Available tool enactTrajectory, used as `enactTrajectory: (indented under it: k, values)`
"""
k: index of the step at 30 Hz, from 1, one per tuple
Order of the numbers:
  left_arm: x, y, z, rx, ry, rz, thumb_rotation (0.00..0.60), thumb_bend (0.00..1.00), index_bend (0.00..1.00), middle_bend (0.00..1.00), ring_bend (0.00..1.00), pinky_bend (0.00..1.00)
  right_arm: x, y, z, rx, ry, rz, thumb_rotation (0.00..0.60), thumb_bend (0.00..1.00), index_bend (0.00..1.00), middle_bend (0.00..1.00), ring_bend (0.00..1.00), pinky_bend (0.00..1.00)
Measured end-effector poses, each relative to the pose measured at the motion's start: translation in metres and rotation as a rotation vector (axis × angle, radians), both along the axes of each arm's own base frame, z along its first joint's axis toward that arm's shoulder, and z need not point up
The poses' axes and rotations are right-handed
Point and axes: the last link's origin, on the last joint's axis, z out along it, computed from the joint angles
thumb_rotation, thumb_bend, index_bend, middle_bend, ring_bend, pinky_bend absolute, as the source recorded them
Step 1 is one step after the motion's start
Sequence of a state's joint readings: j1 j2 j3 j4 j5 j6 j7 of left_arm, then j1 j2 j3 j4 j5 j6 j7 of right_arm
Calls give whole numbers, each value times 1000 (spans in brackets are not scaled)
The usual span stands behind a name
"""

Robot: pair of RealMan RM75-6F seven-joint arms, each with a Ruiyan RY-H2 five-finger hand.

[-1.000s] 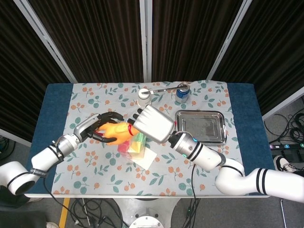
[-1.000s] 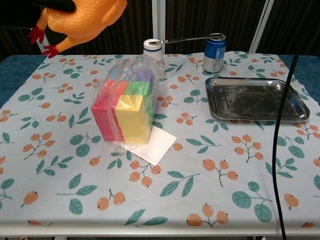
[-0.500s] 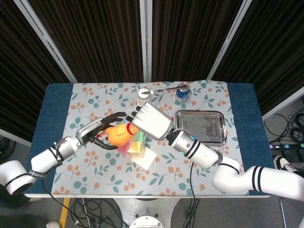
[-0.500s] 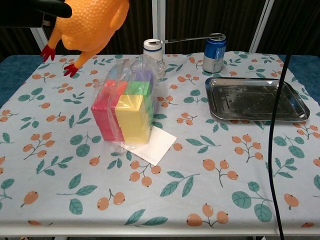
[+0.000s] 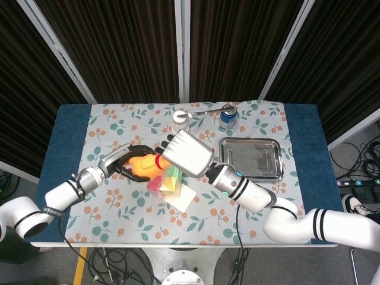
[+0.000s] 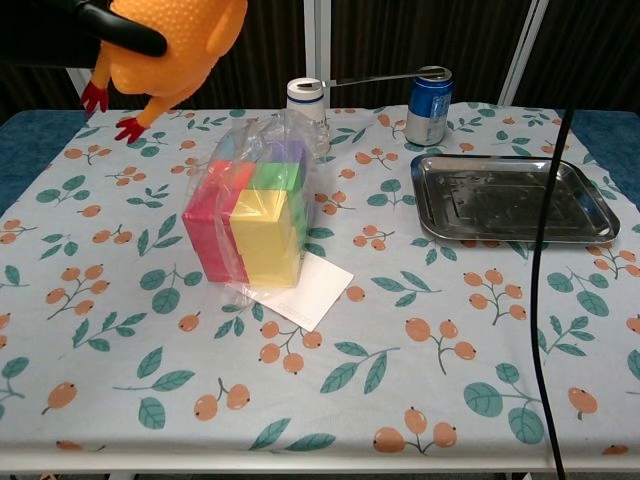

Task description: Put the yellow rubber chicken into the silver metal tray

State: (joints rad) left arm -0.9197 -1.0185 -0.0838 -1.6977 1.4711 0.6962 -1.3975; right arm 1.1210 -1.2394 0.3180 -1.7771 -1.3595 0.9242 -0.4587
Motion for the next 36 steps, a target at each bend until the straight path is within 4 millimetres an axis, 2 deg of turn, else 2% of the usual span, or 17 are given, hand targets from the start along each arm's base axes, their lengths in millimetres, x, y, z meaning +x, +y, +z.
enactTrajectory:
  k: [4,9,12,17,18,20,22,24,28,31,36]
  values:
    - [-2,3,-1,21,0,33,600,537,657,712,671,723,-2,4,1,8,-1,3,600,433,855,661,651,899]
    - [-6,6,-1,48,-8,70,600,648,831,883,832,889,-7,10,2,19,1,4,600,433,857,662,652,899]
    - [-7,8,-1,60,-22,107,600,665,876,914,864,920,-9,13,4,22,3,8,600,433,858,662,652,900]
    - [-7,7,-1,65,-17,126,600,665,878,905,866,924,-12,14,7,18,-2,3,600,433,859,662,652,900]
    - [-7,6,-1,68,-16,125,600,659,856,874,846,914,-13,13,7,17,-4,0,600,433,859,662,652,900]
    - [-8,4,0,82,-14,119,600,594,701,729,705,815,-15,12,9,15,-8,-8,600,433,859,662,652,900]
    - [-9,1,2,91,-3,101,600,438,422,494,450,580,-18,11,11,14,-14,-17,600,433,859,662,652,900]
    - [-10,-1,2,92,13,79,600,336,289,350,298,437,-21,9,12,16,-22,-30,600,433,859,662,652,900]
    - [-15,-8,7,122,31,20,600,192,203,109,80,284,-31,7,16,32,-50,-63,600,433,859,663,652,900]
    - [-19,-11,12,166,24,-11,600,167,198,55,52,265,-41,6,20,57,-80,-101,600,433,859,662,652,900]
    - [-28,-16,21,264,33,-48,600,163,197,53,52,265,-62,6,28,98,-145,-178,600,433,859,662,652,900]
